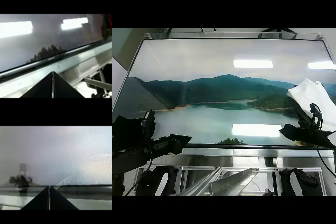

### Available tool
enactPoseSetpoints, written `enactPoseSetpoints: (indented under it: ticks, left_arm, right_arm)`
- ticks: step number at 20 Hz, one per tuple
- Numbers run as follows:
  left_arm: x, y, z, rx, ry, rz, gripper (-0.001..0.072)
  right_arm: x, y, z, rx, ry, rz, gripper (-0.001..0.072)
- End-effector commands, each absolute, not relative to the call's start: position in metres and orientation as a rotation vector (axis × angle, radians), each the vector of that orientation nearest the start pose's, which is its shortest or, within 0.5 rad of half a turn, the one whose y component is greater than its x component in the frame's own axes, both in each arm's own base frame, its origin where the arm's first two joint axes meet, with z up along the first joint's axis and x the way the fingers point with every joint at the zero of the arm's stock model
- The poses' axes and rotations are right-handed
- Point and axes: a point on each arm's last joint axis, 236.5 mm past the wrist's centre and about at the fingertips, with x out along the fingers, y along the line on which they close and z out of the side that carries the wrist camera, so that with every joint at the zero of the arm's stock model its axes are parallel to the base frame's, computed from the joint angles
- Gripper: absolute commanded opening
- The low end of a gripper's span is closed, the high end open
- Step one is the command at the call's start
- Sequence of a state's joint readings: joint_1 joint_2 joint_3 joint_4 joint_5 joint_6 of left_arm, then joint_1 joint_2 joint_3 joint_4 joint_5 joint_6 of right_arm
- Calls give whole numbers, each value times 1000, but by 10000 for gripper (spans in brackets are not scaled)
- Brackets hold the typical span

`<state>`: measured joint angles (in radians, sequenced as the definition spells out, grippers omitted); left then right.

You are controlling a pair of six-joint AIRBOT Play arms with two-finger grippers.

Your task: Fold the shirts.

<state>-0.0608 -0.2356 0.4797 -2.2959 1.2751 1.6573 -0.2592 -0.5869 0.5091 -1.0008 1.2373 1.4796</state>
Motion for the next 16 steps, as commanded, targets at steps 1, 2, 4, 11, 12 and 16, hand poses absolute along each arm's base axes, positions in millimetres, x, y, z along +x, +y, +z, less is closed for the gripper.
enactPoseSetpoints:
  ticks: [1,2,4,11,12,16]
  left_arm:
    - [162,-160,81,-444,962,-614,14]
    - [164,-160,82,-446,956,-611,14]
    - [166,-159,83,-452,948,-606,14]
    - [225,-84,120,-371,912,-288,680]
    - [239,-63,131,-367,897,-214,675]
    - [276,60,157,-373,881,163,675]
  right_arm:
    - [224,66,7,590,1182,172,20]
    - [224,66,7,590,1182,172,20]
    - [224,66,7,590,1182,172,20]
    - [224,66,7,590,1182,172,20]
    - [224,66,7,590,1182,172,20]
    - [224,66,7,590,1182,172,20]
